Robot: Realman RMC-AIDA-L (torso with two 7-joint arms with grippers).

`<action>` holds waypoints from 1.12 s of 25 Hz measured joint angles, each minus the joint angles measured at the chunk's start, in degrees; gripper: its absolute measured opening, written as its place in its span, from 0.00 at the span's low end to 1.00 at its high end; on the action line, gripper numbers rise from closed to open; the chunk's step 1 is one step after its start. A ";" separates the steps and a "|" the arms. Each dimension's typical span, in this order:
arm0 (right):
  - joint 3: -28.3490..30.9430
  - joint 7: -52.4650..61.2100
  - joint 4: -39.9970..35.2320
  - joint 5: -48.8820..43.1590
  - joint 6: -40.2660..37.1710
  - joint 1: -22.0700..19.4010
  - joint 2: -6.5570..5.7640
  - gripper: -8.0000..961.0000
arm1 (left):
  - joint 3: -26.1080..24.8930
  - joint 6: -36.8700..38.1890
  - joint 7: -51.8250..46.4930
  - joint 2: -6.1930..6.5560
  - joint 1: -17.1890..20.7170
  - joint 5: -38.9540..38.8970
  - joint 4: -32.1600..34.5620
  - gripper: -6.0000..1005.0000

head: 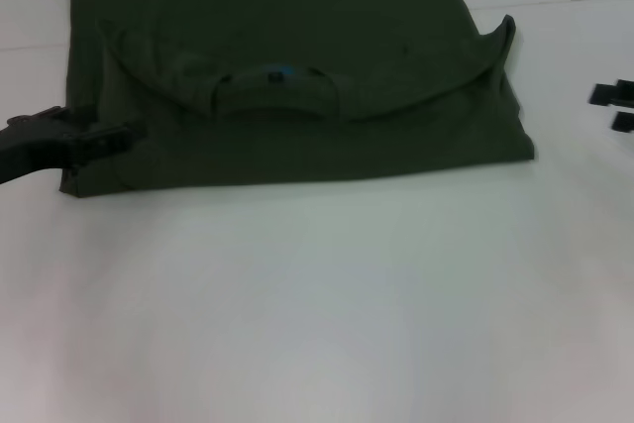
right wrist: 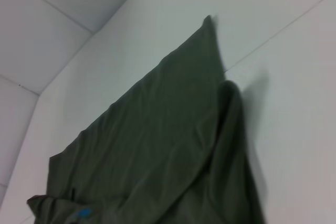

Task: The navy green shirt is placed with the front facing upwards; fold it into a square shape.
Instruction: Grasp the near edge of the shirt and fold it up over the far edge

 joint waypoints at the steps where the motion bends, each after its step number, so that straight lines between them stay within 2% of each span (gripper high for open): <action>1: -0.48 0.19 0.05 -0.02 0.21 0.49 0.49 0.79 | 0.05 0.21 0.15 -0.04 0.00 -0.10 0.00 0.89; 7: -4.26 0.50 1.42 -0.03 3.83 2.98 2.48 0.78 | 0.00 0.56 0.77 -0.08 -0.01 -0.17 0.00 0.89; 22: -7.43 0.10 5.52 -0.02 10.70 4.31 3.32 0.74 | -0.11 -0.07 0.96 -0.02 -0.22 -0.17 0.08 0.89; 28: -7.85 -0.37 6.03 0.06 12.59 4.55 4.19 0.73 | -0.12 -0.16 0.98 0.10 -0.46 -0.22 0.09 0.88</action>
